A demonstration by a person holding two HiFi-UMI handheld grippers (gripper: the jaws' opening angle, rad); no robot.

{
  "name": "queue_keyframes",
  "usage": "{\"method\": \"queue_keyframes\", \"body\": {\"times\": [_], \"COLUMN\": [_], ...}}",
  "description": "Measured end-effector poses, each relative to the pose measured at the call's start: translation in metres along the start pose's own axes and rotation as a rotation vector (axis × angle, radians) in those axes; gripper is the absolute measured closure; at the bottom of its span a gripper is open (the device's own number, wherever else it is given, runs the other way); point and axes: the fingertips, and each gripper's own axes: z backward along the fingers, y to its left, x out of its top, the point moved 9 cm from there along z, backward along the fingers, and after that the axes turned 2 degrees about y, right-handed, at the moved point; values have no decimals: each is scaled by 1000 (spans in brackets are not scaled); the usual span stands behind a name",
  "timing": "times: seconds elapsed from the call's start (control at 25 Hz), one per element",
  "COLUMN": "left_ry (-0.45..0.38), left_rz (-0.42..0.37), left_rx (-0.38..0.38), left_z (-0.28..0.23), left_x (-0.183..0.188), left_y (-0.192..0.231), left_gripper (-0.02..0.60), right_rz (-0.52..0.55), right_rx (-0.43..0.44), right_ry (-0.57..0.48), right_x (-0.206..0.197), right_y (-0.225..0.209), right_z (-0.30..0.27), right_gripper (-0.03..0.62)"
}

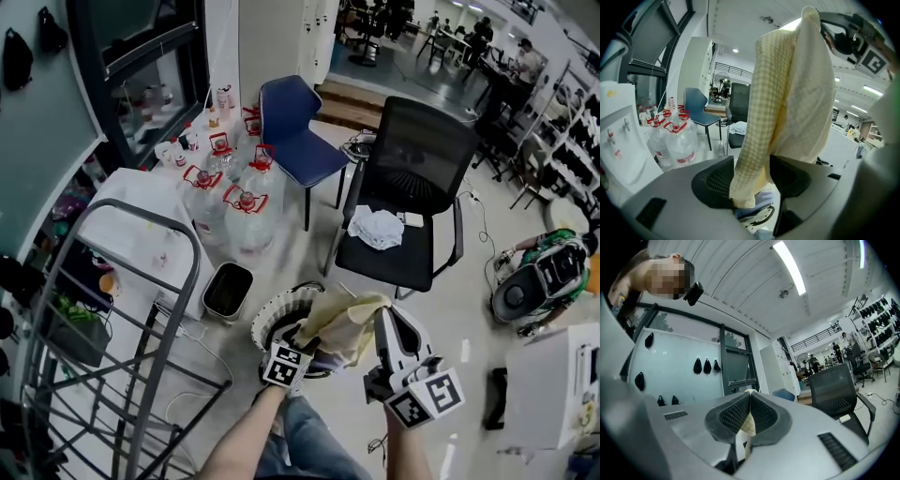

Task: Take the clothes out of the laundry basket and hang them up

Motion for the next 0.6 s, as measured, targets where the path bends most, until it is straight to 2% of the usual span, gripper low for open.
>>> {"method": "queue_keyframes", "body": {"times": [0.2,0.28,0.4,0.6], "left_ry": [33,39,46,21], "left_rz": [22,0,-28,9], "left_rx": [0,-14,-33,-30], "left_z": [-10,-12,-13,-1], "left_x": [-6,-4,-2,0], "left_y": [-6,-10,-14,-13], "left_gripper": [473,544,554,555], "right_rz": [0,0,-5,-21], "right_rx": [-5,-8,-21,-53], "right_ry": [12,11,0,-14], "right_x": [1,1,0,-1], "right_y": [-4,-4,-9,-20], "right_z": [8,11,14,22], "right_gripper": [586,586,586,586]}}
